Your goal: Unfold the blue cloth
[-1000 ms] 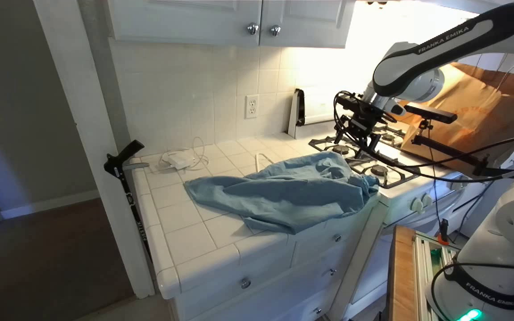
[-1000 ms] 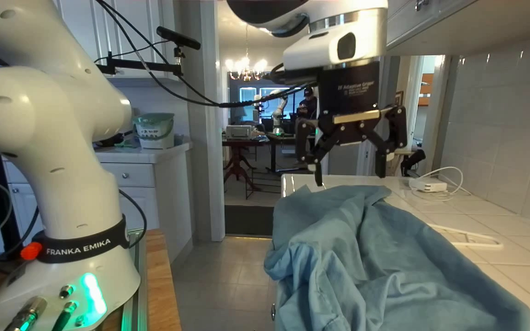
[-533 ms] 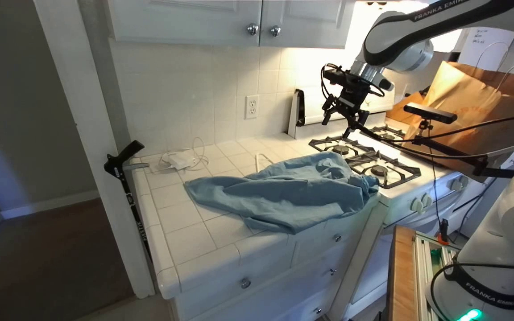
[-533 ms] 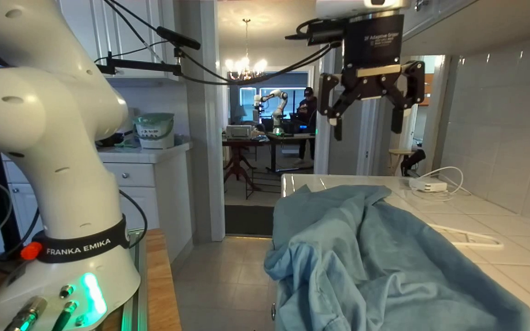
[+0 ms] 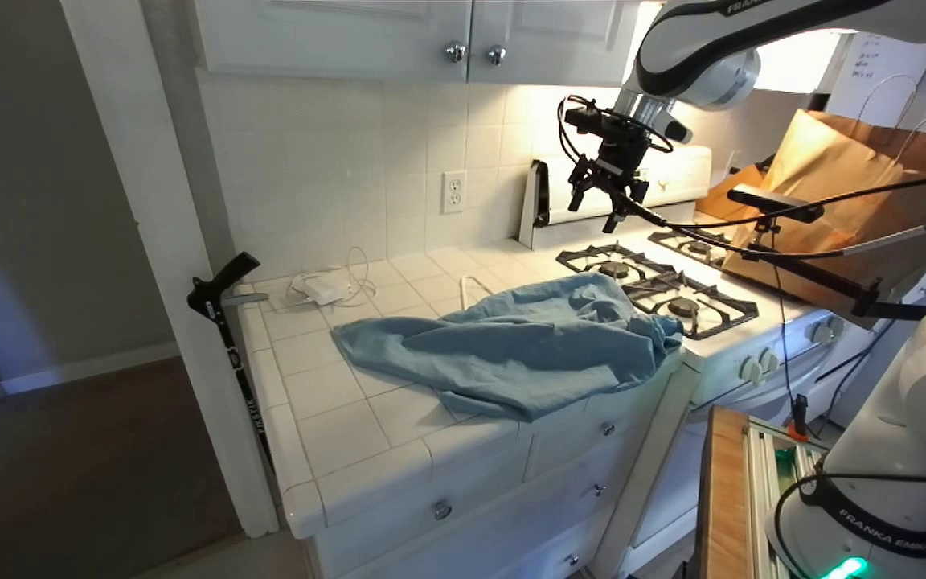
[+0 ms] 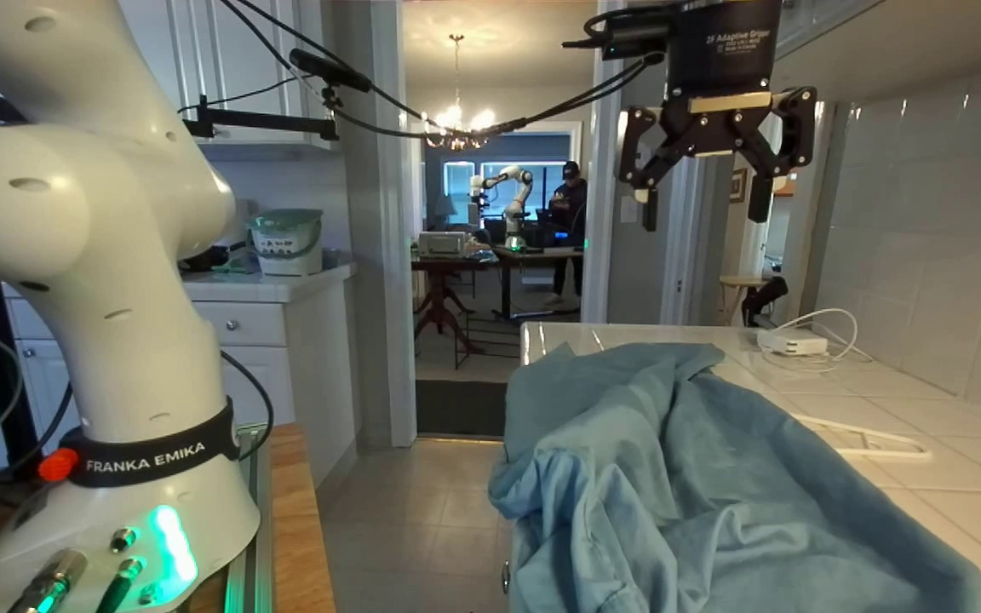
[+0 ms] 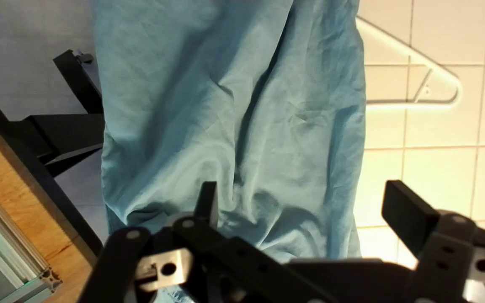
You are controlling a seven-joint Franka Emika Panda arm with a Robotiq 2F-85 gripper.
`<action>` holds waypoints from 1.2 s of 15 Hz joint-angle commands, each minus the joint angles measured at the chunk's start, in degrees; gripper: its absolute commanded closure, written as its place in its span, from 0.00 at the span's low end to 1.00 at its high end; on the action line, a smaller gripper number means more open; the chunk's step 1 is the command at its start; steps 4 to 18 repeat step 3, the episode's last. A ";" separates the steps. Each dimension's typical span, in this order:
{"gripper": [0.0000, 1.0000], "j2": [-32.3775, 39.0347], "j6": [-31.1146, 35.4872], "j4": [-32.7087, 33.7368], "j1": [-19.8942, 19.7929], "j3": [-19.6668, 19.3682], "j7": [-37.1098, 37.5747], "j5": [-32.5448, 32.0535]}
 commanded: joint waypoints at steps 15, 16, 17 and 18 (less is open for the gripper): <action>0.00 0.09 -0.17 0.29 1.00 -0.96 0.26 -0.31; 0.00 0.09 -0.17 0.29 1.00 -0.96 0.26 -0.31; 0.00 0.09 -0.17 0.29 1.00 -0.96 0.26 -0.31; 0.00 0.09 -0.17 0.29 1.00 -0.96 0.26 -0.31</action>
